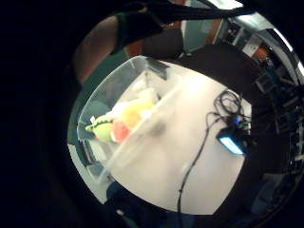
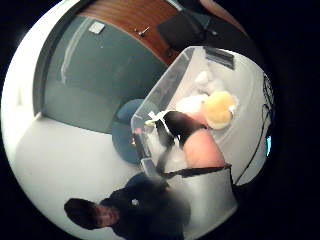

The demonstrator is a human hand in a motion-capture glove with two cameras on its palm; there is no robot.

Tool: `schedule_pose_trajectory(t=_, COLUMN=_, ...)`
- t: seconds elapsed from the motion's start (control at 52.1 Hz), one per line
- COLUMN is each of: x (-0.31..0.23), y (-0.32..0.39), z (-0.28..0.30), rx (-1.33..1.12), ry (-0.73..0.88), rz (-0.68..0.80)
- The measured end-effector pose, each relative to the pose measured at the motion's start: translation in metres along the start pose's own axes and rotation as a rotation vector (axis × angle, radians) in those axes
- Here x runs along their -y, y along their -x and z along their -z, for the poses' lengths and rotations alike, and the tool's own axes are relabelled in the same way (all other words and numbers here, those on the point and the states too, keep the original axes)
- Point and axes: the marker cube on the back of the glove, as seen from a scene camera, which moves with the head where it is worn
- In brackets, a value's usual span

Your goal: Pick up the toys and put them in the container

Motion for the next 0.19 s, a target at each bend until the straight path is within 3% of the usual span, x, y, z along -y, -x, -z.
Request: schedule_pose_trajectory(t=0.192, x=-0.044, y=-0.048, z=0.038, rx=-0.195, ry=-0.115, rz=-0.002)
